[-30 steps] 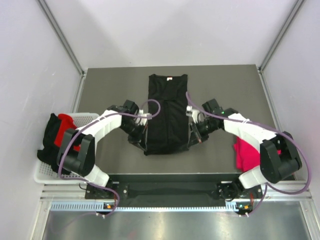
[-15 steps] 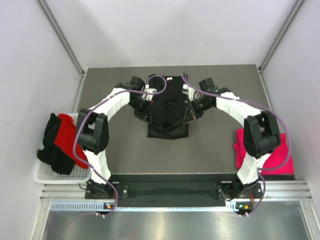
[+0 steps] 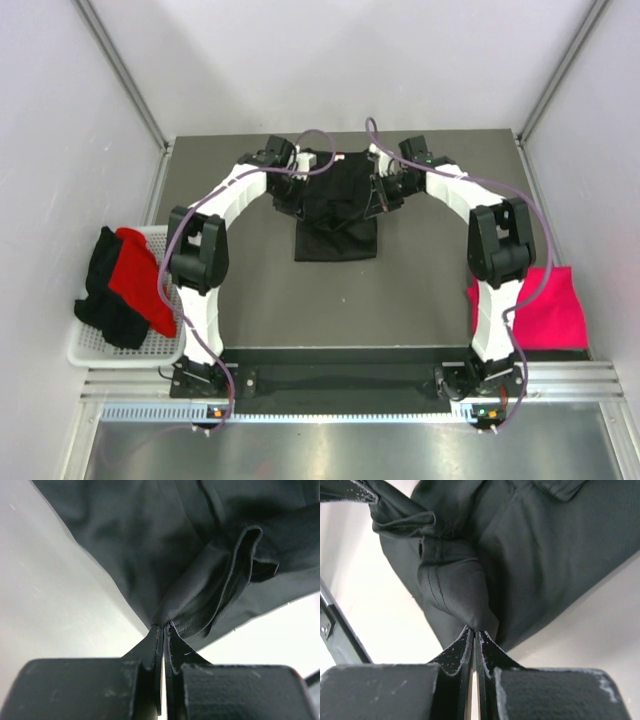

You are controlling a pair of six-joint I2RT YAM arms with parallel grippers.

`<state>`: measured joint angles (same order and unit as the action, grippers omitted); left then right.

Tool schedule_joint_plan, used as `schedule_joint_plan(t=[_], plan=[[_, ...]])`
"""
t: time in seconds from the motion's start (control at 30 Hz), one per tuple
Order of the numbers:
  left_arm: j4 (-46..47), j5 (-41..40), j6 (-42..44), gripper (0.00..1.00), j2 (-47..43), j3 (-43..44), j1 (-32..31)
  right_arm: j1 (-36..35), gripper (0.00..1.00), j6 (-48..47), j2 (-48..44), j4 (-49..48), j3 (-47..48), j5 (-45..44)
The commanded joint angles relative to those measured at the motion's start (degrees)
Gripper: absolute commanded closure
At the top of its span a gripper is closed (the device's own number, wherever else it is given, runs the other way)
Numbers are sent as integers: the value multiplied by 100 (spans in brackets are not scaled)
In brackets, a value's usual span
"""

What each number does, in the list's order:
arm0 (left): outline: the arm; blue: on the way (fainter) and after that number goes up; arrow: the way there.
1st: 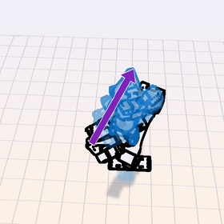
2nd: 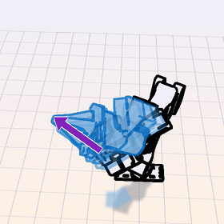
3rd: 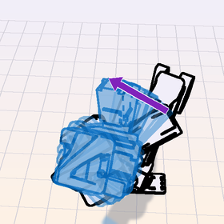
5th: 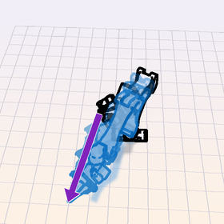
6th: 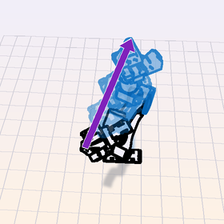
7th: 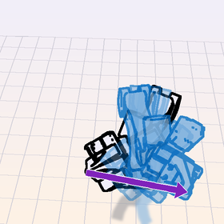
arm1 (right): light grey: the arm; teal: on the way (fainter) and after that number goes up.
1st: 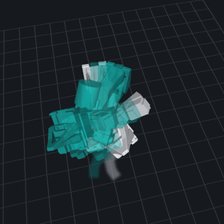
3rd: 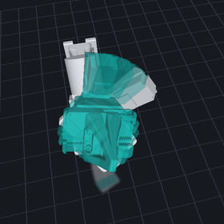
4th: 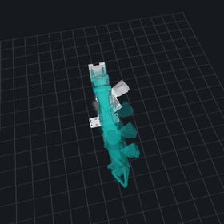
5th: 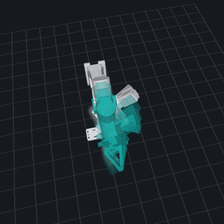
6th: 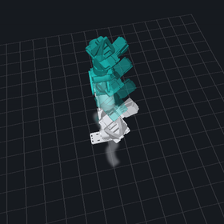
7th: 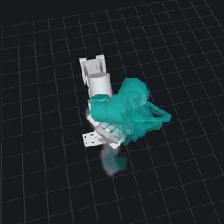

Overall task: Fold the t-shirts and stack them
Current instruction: Fold the tshirt

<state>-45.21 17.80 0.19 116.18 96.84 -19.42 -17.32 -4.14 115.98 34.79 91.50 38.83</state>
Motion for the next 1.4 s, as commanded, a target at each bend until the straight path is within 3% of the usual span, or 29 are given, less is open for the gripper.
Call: schedule_joint_plan(t=[0.0, 0.6, 0.7, 0.77, 0.83, 1.0, 1.13, 1.17, 1.23, 1.37], plan=[[320, -189, -10, 100, 212, 501, 35, 27, 100, 54, 187, -253, 438, 46], [223, -576, -10, 100, 669, 1030, 43, 133, 100, 89, 636, -341, 887, -33], [197, -664, -1, 79, 704, 1144, 35, 133, 85, 80, 584, -358, 887, -68], [206, -830, -1, 76, 643, 1179, 35, 150, 79, 28, 513, -367, 887, -42], [223, -954, -185, 71, 442, 1162, 35, 176, 63, 62, 338, -367, 852, -33], [495, -1595, -431, 64, -446, 320, 52, 422, 56, 177, -372, -244, 317, 63], [505, -710, -581, 56, -1210, -664, 122, 546, 52, 107, -717, 115, -342, 247], [435, -464, -633, 47, -1290, -997, 140, 563, 51, 72, -752, 316, -448, 335], [408, 387, -774, 43, -1439, -1298, 289, 589, 46, 63, -753, 458, -790, 712], [723, 1365, -1072, 32, -1528, -2009, 527, 598, 44, 351, -726, 196, -1301, 1205]])
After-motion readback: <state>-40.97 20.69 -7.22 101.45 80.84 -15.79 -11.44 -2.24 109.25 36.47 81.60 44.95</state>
